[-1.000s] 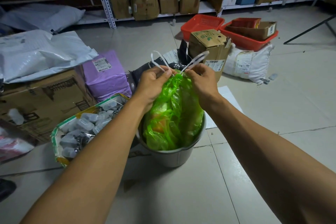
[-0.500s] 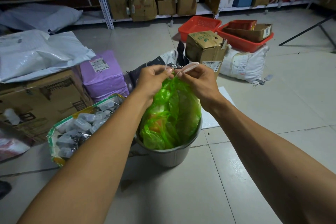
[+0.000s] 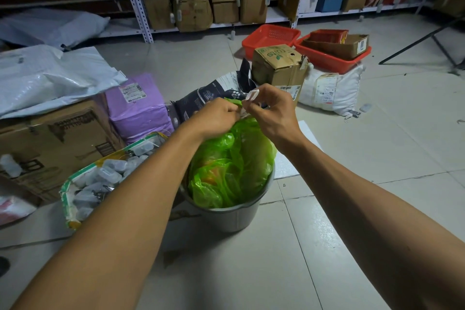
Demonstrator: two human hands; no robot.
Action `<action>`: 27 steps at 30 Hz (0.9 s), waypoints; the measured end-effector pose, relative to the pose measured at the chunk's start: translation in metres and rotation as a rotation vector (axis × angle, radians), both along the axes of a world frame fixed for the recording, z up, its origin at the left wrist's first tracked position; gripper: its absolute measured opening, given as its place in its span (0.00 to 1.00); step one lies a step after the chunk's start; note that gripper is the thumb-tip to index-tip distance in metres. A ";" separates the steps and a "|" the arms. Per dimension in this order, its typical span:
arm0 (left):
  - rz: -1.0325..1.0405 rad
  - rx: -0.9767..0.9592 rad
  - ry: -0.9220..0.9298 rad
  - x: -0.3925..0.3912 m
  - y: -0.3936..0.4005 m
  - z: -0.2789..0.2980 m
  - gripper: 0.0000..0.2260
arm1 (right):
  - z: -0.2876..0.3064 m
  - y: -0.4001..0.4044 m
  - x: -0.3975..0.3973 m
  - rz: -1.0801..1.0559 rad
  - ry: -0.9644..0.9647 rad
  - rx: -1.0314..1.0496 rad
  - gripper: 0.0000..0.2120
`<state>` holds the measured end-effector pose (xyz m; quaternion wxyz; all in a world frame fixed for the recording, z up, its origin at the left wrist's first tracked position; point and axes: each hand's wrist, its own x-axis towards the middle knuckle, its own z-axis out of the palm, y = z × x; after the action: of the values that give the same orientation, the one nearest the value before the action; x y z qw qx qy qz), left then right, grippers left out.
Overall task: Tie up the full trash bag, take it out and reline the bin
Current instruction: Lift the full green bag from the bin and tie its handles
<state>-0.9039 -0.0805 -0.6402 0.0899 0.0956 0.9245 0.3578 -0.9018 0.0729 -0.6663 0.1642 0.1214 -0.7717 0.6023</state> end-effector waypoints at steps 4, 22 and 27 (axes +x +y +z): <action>-0.004 -0.032 0.032 0.003 0.003 -0.004 0.12 | 0.000 -0.005 -0.001 -0.004 -0.007 -0.023 0.02; 0.224 0.297 0.027 0.004 0.001 -0.008 0.16 | -0.009 0.003 0.003 -0.013 -0.096 0.189 0.11; 0.232 0.304 0.032 0.002 0.003 -0.007 0.14 | -0.004 -0.004 0.002 -0.055 -0.057 0.281 0.09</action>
<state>-0.9015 -0.0775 -0.6476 0.0180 0.0065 0.8658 0.5000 -0.9002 0.0685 -0.6701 0.1400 0.1048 -0.8559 0.4866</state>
